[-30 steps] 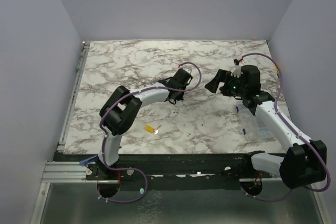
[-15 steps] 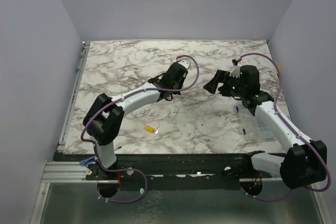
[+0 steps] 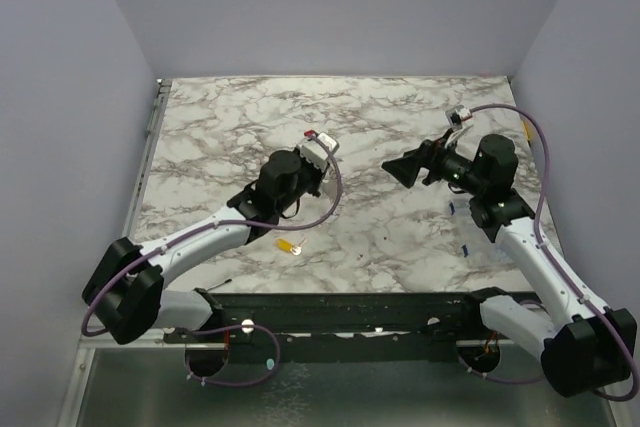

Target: Put the keys on the keyring

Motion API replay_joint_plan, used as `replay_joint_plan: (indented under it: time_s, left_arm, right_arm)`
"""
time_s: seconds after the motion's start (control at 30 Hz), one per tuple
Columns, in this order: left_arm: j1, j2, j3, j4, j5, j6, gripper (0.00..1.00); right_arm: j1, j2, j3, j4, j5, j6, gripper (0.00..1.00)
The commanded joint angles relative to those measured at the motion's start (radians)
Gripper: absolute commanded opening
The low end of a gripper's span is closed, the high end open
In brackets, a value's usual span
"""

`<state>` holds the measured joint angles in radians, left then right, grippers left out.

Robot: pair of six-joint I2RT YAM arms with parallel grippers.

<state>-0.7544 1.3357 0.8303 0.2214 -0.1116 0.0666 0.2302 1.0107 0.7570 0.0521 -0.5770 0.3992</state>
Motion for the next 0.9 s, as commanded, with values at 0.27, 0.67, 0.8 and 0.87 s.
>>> replay_joint_plan:
  time_s: [0.27, 0.67, 0.8, 0.87]
  left_arm:
    - [-0.003, -0.261, -0.167, 0.332, 0.368, -0.006, 0.0]
    - [-0.004, -0.392, -0.245, 0.428, 0.555, -0.016, 0.0]
    - [-0.004, -0.406, -0.252, 0.44, 0.598, -0.024, 0.0]
    - [-0.005, -0.413, -0.254, 0.453, 0.599, -0.041, 0.0]
  right_arm:
    - [0.099, -0.051, -0.048, 0.329, -0.32, -0.058, 0.9]
    - [0.1, 0.02, 0.028, 0.518, -0.401, 0.014, 0.73]
    - [0.099, 0.066, 0.049, 0.626, -0.463, 0.099, 0.63]
    - [0.1, 0.085, 0.062, 0.644, -0.501, 0.12, 0.59]
